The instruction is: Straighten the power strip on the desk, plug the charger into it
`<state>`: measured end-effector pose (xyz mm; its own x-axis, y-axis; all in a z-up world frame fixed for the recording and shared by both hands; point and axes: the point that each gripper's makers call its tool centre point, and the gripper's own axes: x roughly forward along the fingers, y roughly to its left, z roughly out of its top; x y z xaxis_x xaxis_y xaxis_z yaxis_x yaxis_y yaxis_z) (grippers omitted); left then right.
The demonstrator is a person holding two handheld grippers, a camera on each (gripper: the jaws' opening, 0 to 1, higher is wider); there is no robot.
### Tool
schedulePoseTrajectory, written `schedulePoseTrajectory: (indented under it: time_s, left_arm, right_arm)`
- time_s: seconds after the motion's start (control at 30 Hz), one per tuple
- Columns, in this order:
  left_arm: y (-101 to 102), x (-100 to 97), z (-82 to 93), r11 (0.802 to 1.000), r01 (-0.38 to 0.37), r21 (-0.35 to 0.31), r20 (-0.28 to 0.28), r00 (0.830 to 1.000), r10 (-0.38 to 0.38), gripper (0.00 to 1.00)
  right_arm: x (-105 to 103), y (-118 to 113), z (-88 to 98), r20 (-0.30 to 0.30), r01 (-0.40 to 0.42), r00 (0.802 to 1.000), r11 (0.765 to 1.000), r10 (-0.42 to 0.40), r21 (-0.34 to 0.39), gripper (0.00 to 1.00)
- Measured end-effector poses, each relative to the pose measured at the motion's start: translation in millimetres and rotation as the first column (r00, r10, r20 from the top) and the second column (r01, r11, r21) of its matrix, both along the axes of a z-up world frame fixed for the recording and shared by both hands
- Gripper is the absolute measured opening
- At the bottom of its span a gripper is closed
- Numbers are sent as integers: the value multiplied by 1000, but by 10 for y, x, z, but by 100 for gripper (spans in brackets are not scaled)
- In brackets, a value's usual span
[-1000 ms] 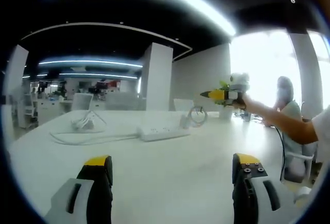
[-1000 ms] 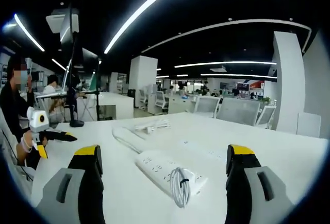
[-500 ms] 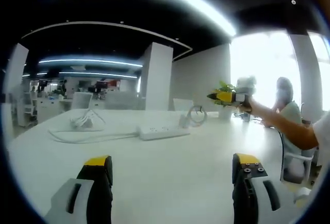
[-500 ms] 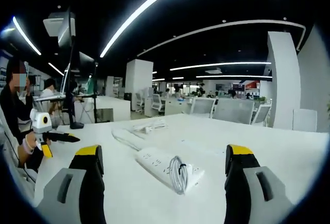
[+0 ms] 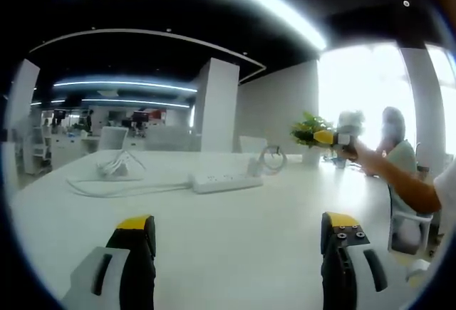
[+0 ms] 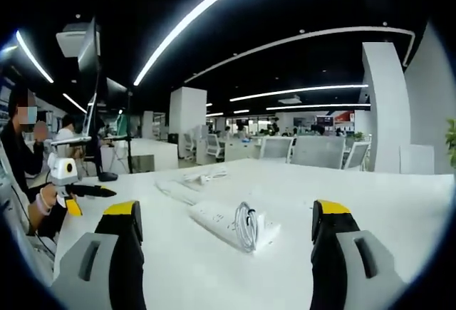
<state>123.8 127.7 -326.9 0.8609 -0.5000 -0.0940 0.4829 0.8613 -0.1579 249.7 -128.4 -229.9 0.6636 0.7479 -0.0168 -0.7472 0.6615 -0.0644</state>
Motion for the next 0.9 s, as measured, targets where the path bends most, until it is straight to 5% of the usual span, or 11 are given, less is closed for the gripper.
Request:
schedulePoseTrajectory:
  time_s: [0.9]
  left_arm:
    - [132,21,-17,1000,-27,-5,-2,1000,27,99]
  right_arm:
    - [-516,-275,-281,6,65,998,997,-65,44,100]
